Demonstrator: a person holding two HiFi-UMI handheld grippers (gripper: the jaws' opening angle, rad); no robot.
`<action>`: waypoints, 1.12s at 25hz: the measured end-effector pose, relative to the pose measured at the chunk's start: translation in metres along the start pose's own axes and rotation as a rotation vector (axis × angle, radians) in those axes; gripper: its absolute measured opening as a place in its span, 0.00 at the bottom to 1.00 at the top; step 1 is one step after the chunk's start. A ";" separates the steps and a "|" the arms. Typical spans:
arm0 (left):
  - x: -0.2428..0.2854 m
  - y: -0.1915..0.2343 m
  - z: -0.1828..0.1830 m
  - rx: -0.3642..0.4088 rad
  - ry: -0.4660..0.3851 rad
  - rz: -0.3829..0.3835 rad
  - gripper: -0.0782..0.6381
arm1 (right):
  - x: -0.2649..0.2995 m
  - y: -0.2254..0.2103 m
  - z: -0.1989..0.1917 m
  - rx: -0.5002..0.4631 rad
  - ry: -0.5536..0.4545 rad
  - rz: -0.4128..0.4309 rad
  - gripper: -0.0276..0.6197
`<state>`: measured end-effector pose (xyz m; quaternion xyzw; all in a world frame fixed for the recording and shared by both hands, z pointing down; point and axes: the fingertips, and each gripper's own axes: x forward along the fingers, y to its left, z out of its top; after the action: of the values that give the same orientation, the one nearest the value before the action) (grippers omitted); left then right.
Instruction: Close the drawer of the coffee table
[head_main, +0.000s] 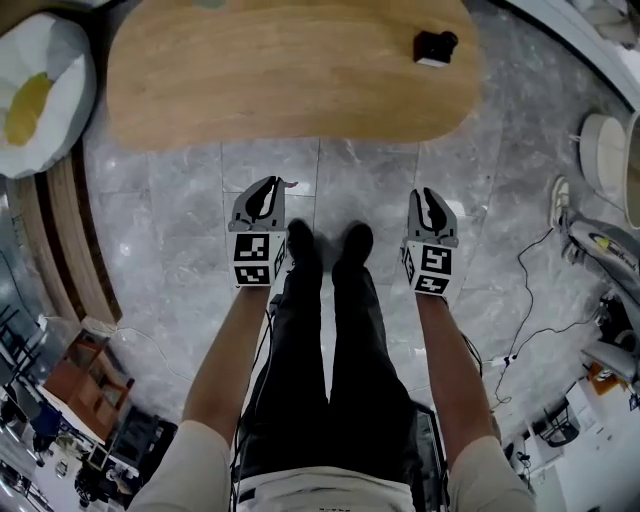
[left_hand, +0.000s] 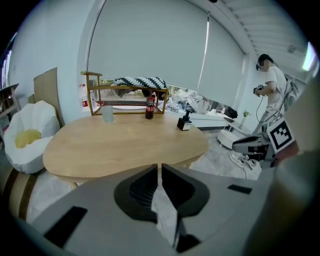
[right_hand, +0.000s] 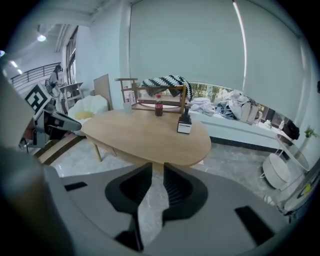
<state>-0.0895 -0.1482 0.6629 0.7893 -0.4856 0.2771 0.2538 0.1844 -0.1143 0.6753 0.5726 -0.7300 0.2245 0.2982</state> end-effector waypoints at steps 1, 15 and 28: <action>-0.008 -0.001 0.005 0.004 -0.001 -0.001 0.17 | -0.007 0.000 0.005 0.008 -0.002 -0.001 0.17; -0.120 -0.026 0.083 0.049 -0.038 -0.005 0.16 | -0.114 0.007 0.079 0.009 -0.055 0.008 0.10; -0.200 -0.060 0.157 0.080 -0.068 -0.070 0.14 | -0.204 0.007 0.141 0.028 -0.126 -0.002 0.07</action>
<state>-0.0799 -0.1039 0.4059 0.8244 -0.4544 0.2602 0.2149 0.1864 -0.0640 0.4319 0.5903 -0.7435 0.1980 0.2439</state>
